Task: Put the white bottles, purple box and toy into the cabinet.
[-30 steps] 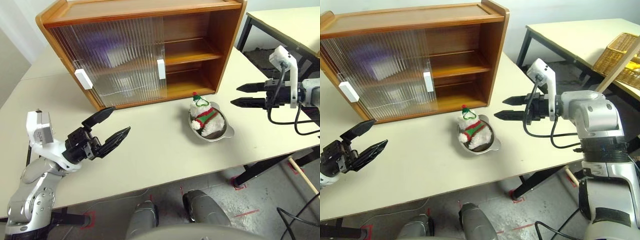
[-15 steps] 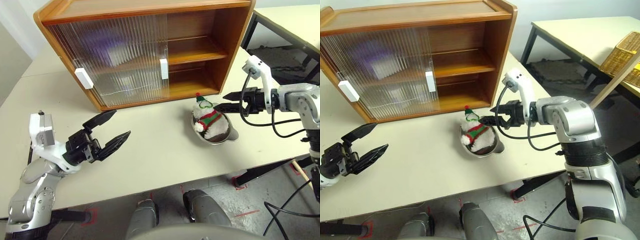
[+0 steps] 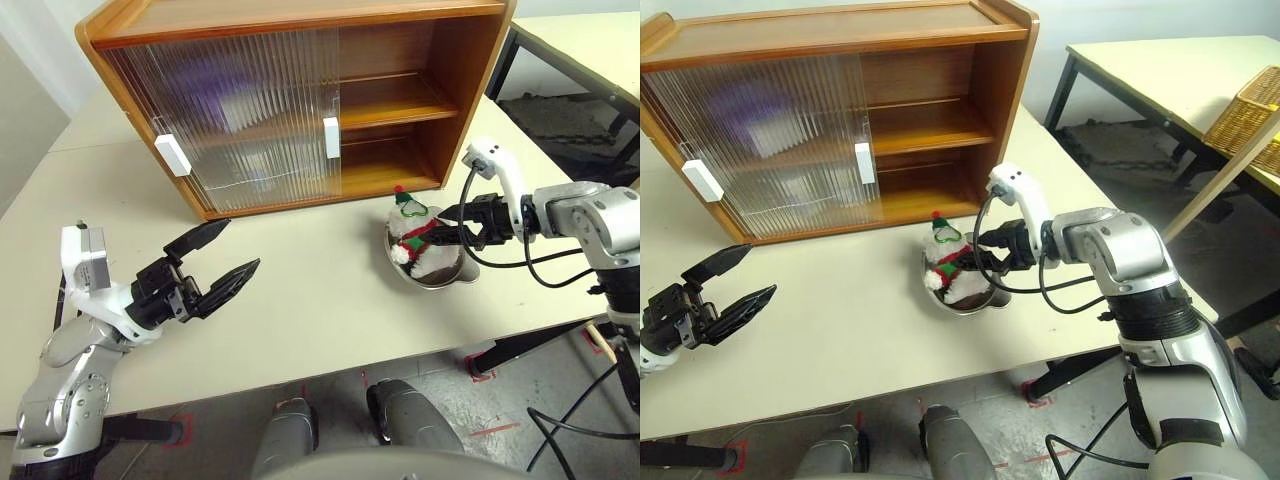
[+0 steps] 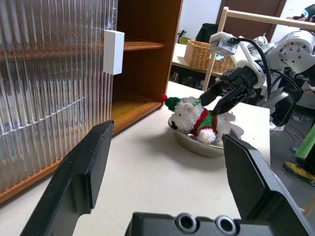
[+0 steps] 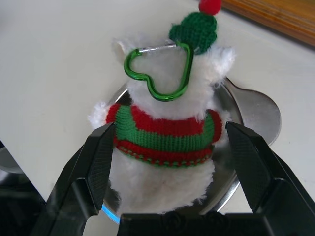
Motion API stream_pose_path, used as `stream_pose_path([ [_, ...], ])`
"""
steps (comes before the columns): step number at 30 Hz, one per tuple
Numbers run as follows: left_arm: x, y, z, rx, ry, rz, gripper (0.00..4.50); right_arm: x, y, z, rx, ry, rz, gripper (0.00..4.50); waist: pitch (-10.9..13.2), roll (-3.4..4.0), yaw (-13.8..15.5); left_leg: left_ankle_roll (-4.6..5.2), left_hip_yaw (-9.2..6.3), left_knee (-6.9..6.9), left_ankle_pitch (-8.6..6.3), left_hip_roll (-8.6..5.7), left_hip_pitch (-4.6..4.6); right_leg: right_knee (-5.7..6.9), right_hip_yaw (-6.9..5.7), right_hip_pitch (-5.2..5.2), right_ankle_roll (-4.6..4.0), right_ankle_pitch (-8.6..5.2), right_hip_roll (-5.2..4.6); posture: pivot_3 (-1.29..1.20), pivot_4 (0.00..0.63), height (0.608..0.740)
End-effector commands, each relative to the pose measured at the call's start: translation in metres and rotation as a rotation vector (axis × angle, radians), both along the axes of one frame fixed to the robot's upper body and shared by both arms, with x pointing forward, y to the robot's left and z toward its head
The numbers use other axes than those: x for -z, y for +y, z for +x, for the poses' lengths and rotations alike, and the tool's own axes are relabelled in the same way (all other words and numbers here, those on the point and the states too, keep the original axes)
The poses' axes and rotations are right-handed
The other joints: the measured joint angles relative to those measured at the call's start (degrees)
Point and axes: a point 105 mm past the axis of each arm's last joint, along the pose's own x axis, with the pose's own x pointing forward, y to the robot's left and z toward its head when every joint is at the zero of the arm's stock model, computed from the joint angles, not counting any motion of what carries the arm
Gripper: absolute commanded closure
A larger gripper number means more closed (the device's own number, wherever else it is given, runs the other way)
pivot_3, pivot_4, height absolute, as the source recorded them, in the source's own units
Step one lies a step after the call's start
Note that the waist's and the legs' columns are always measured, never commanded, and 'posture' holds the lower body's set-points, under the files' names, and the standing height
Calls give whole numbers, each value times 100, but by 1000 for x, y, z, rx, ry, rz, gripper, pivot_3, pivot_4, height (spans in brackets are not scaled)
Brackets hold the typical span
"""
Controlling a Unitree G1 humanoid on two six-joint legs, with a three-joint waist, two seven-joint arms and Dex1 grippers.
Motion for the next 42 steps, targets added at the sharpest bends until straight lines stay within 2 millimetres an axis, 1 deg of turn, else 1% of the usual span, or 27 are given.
stream_pose_path([
  [1, -1, 1, 0, -1, 2, 21, 0, 11, 10, -6, -18, 32, -16, 22, 0, 0, 0, 0, 0, 0, 0, 1, 0, 0, -1, 0, 0, 0, 1, -171, 78, 740],
  [2, -1, 1, 0, -1, 0, 20, 0, 10, 14, -6, -21, 34, 8, 22, 0, 0, 1, 0, 0, 0, 0, 1, 0, 0, -1, 0, -1, 0, 1, -171, 78, 740],
  [5, -1, 1, 0, -3, -2, 16, 0, 9, 19, -5, -20, 41, 38, 629, 0, 0, 3, 0, 0, 0, 0, 0, 0, 1, -2, 0, -1, 1, 1, -169, 76, 740],
  [9, -3, 1, 0, -7, -10, 16, 0, 9, 19, -6, -27, 55, 41, 2039, -1, 0, 23, 0, 0, 3, 0, 0, -1, 1, -2, 1, -1, 1, 0, -164, 76, 740],
  [10, -4, 1, 0, -8, -11, 16, 0, 9, 19, -6, -27, 56, 40, 2517, -1, 0, 24, 0, 0, 3, 0, 0, -1, 1, -2, 1, -1, 1, 0, -164, 76, 740],
  [12, -4, 1, 0, -11, -11, 16, 0, 9, 18, -6, -25, 53, 39, 3239, -1, 0, 27, 0, 0, 3, 0, 0, -1, 1, -2, 0, -1, 2, 0, -163, 77, 740],
  [15, -5, 1, 0, -16, -12, 16, 0, 8, 16, -5, -21, 50, 38, 4098, -1, 0, 29, 0, 0, 3, 0, 0, 0, 2, -2, 1, -2, 3, 1, -161, 77, 740],
  [17, -6, 1, 0, -19, -13, 16, 0, 6, 13, -3, -13, 44, 39, 4416, -1, 0, 34, 0, 1, 4, 0, 0, 0, 2, -2, 1, -2, 4, 1, -161, 79, 740],
  [22, -9, -1, 0, -22, -14, 15, 0, -7, 1, 0, 6, 28, 53, 4487, -1, 0, 51, 0, 1, 8, 0, -1, 0, 2, -2, 2, -1, 4, 0, -164, 78, 740],
  [28, -11, -1, 3, -24, -17, 14, 0, -40, -3, 4, 2, -17, 138, 4487, -1, 0, 51, 0, 4, 7, 0, 1, 2, 3, -3, 2, -3, 6, 3, -171, 74, 740],
  [31, -13, -2, 4, -23, -21, 11, 0, -69, 2, 14, 13, -93, 249, 4488, -1, 1, 48, 0, 6, 8, 0, 1, 5, 4, -2, 2, -5, 8, 3, -175, 71, 740],
  [34, -14, -3, 5, -22, -23, 10, 0, -93, 8, 24, 29, -171, 350, 4488, -2, 0, 45, 0, 8, 8, 0, 3, 9, 5, -2, 3, -7, 11, 3, -177, 71, 740],
  [36, -15, -3, 6, -20, -23, 8, 0, -107, 10, 36, 68, -243, 405, 4488, -2, 1, 39, 1, 7, 8, 1, 4, 11, 5, -2, 3, -10, 13, 3, -180, 72, 740],
  [42, -14, -2, 6, -22, -22, 8, 0, -125, 14, 61, 153, -384, 447, 4488, -3, 2, 37, 2, 5, 6, 1, 7, 12, 6, -4, -1, -19, 23, 2, -171, 70, 740],
])
